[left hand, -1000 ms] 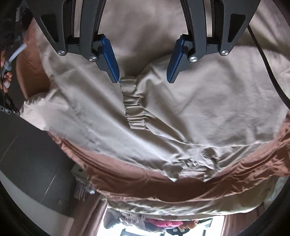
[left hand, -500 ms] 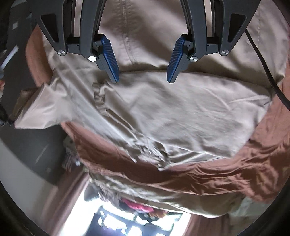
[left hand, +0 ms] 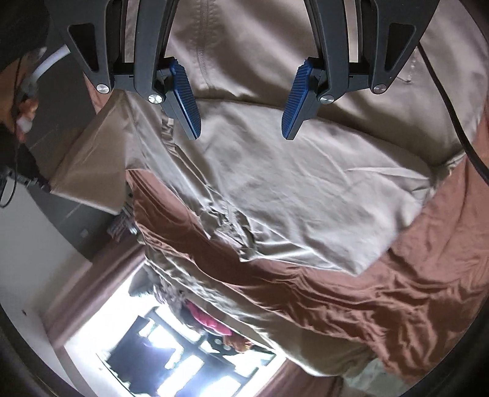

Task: Fold large clothes
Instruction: 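Fold the held sleeve across the shirt body with the right tool and release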

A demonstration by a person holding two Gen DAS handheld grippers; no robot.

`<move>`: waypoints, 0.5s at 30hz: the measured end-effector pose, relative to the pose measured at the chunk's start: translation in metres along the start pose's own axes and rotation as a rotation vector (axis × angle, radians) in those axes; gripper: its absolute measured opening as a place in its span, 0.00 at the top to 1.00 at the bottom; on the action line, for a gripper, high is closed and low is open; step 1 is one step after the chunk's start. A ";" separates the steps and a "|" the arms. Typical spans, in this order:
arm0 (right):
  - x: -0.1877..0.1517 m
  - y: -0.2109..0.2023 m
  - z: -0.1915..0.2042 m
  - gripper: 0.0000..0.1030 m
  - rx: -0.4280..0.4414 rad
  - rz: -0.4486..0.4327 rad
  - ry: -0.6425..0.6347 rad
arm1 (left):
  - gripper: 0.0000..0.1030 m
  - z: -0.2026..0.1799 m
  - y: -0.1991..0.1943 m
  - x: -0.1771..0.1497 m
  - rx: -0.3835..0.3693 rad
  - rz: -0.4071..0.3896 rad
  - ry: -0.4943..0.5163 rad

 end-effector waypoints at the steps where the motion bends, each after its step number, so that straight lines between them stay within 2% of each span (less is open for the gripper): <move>1: -0.006 0.008 0.006 1.00 0.012 0.017 -0.008 | 0.45 0.004 -0.001 0.002 -0.008 0.000 -0.026; 7: -0.042 0.033 0.035 1.00 0.056 0.096 -0.018 | 0.45 0.014 -0.009 0.010 -0.024 -0.018 -0.063; 10: -0.072 0.047 0.047 1.00 0.060 0.150 -0.013 | 0.45 0.016 -0.010 0.010 -0.029 -0.017 -0.074; 15: -0.128 0.061 0.049 1.00 0.133 0.253 0.202 | 0.45 0.015 -0.007 0.006 -0.034 0.001 -0.072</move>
Point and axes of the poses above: each gripper's, at about its wrist camera, not at the fingertips, and y roughly the way its jaws point, z to its left, x to its top, the point moved 8 cm from there along y, roughly the way its jaws point, and after that the axes turned 15 degrees about -z, right-handed, at the moved point
